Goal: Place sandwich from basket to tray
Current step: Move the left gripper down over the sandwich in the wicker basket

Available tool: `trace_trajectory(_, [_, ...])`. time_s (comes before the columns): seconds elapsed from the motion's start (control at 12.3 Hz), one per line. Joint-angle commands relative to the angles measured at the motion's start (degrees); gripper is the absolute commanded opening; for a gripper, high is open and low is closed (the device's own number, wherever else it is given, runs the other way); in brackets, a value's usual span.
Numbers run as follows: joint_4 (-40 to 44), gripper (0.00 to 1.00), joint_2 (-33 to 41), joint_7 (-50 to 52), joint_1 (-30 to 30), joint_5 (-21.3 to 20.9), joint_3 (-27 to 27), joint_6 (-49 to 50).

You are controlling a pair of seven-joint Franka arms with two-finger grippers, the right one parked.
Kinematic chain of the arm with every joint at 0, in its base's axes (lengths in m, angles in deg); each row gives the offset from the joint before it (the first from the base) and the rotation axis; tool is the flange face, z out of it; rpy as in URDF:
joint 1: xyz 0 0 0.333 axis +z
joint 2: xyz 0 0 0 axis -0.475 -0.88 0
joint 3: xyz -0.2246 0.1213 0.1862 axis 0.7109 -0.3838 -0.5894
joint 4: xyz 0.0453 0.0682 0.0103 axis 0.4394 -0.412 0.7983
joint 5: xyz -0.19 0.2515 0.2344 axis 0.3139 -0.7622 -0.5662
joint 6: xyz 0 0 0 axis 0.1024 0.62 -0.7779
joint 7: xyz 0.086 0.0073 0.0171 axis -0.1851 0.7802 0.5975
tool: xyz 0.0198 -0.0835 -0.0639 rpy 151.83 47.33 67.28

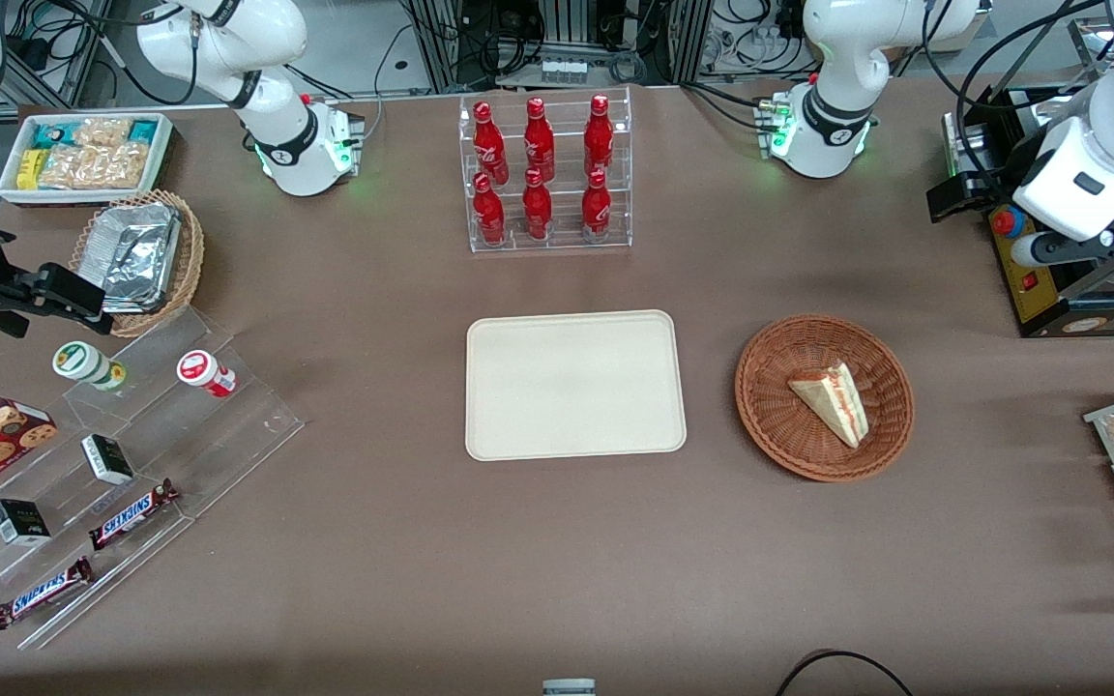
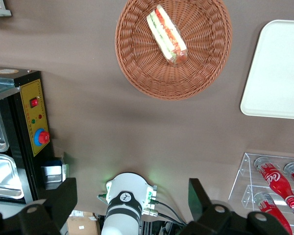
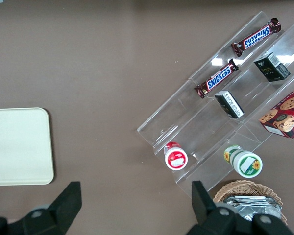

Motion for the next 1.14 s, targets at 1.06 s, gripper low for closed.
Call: trace_trajectory(1.06, [-29.52, 1.00, -6.68, 2.52, -0.19, 0.05, -0.43, -39.50])
